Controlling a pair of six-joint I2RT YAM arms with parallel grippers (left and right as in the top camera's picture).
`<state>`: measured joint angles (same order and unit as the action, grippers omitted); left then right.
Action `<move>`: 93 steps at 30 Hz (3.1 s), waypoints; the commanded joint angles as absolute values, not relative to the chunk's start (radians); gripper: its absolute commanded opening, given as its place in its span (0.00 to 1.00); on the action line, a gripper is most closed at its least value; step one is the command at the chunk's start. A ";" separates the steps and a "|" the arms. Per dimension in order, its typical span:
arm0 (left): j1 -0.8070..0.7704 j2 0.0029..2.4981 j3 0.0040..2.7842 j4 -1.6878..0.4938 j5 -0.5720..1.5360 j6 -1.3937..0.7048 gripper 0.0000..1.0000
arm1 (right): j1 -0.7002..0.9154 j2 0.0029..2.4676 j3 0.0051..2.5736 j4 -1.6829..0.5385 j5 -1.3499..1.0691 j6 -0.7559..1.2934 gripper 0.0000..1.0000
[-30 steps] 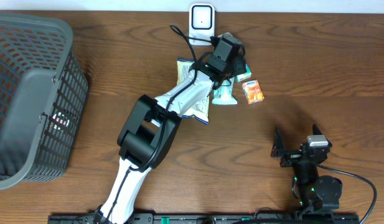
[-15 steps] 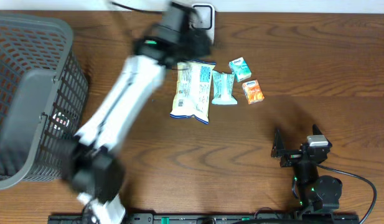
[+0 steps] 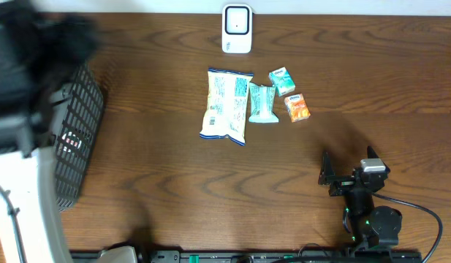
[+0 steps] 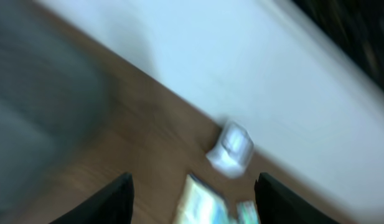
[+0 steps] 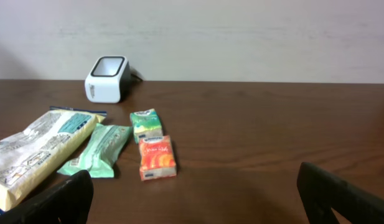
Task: Scan the item barcode
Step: 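Release the teal Kleenex pack beside the orange pack, withdraw left gripper, then reach into the grey basket and grasp the green Zam-Buk box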
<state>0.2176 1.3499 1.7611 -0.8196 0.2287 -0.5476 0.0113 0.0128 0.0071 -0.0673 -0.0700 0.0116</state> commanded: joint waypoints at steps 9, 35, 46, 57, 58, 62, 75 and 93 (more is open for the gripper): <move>0.550 1.371 1.771 -0.939 0.060 -0.760 0.89 | 0.006 0.008 0.006 -0.072 -0.062 0.022 0.99; 0.557 1.925 1.946 -1.348 -0.142 -0.791 1.00 | 0.006 0.007 0.006 -0.072 -0.062 0.022 0.99; 0.529 1.942 1.761 -1.211 -0.142 -0.722 1.00 | 0.006 0.008 0.006 -0.072 -0.062 0.022 0.99; 0.530 1.947 1.628 -1.126 -0.118 -0.683 1.00 | 0.006 0.008 0.006 -0.072 -0.062 0.022 0.99; 0.530 1.947 1.612 -1.108 -0.094 -0.670 0.99 | 0.006 0.007 0.006 -0.072 -0.062 0.022 0.99; 0.530 1.947 1.550 -1.031 -0.030 -0.632 0.99 | 0.006 0.008 0.006 -0.072 -0.062 0.022 0.99; 0.530 1.947 1.419 -0.931 -0.030 -0.633 0.99 | 0.006 0.007 0.006 -0.072 -0.062 0.022 0.99; 0.530 1.947 1.291 -0.820 -0.030 -0.640 0.77 | 0.006 0.008 0.006 -0.072 -0.062 0.022 0.99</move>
<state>0.5320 1.9282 1.3216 -0.8097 -0.0090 -0.6506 0.0113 0.0128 0.0071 -0.0673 -0.0692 0.0116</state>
